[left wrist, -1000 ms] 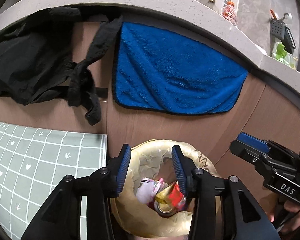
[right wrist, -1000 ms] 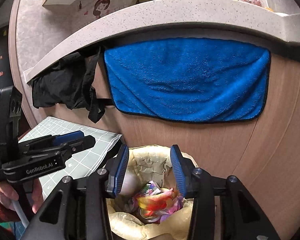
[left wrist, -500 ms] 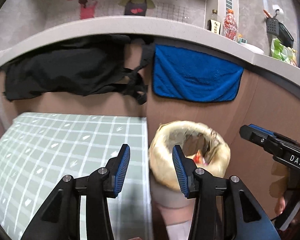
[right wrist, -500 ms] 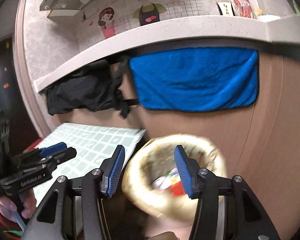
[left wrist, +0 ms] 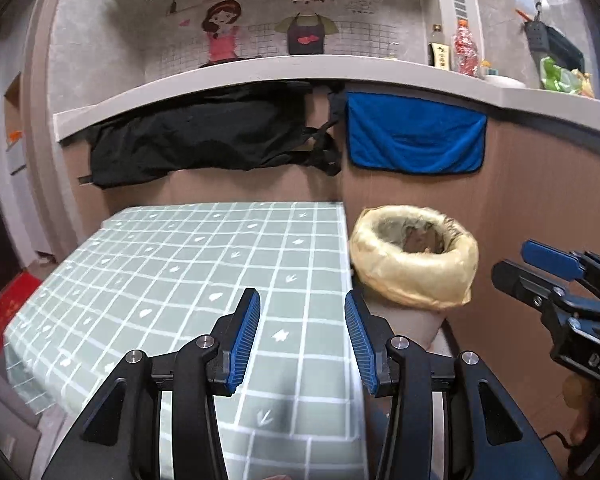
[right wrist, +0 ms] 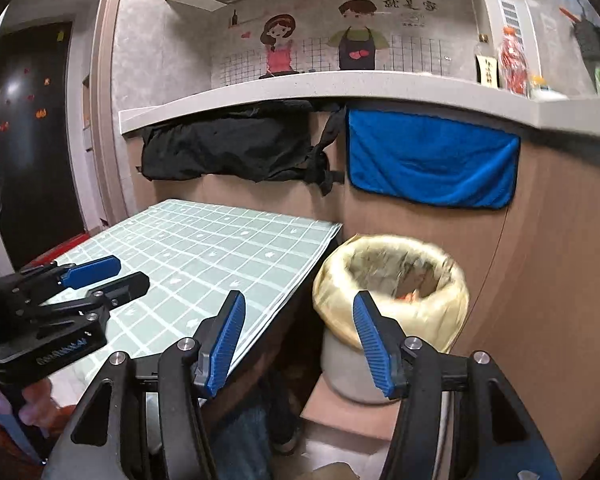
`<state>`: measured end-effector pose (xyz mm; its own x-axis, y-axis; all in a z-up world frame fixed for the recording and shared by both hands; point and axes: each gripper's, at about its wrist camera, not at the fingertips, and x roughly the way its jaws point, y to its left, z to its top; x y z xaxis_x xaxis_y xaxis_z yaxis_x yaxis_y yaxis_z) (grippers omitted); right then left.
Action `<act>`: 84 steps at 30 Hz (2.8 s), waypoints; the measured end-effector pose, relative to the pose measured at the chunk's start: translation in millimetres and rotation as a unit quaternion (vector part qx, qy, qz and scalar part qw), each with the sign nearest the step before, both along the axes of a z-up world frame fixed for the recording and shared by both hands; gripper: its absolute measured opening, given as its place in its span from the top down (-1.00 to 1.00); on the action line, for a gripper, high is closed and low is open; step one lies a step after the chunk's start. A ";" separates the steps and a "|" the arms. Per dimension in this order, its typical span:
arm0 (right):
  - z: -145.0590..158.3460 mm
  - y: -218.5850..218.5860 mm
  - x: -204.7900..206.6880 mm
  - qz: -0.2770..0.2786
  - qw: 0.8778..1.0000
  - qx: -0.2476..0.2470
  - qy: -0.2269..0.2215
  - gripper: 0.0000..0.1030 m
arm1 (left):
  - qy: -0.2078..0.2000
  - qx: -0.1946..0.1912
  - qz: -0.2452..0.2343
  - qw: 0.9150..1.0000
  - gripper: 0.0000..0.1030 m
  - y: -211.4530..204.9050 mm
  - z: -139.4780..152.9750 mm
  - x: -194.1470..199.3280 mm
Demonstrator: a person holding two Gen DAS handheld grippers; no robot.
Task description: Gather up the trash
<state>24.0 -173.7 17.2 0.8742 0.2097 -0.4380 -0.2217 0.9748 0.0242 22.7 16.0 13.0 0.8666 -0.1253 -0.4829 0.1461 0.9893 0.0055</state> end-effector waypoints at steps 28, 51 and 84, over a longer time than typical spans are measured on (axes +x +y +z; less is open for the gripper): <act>-9.4 38.6 -42.4 0.010 1.000 -0.013 -0.021 -0.05 | -0.022 0.000 0.070 0.997 0.12 24.6 12.3 -44.5; -9.3 38.2 -42.9 0.009 1.000 -0.011 -0.020 -0.05 | -0.026 -0.001 0.070 0.997 0.12 23.0 13.5 -44.5; -5.2 36.6 -44.1 0.008 1.000 -0.013 -0.022 -0.05 | -0.025 -0.002 0.069 0.997 0.12 16.9 12.8 -44.4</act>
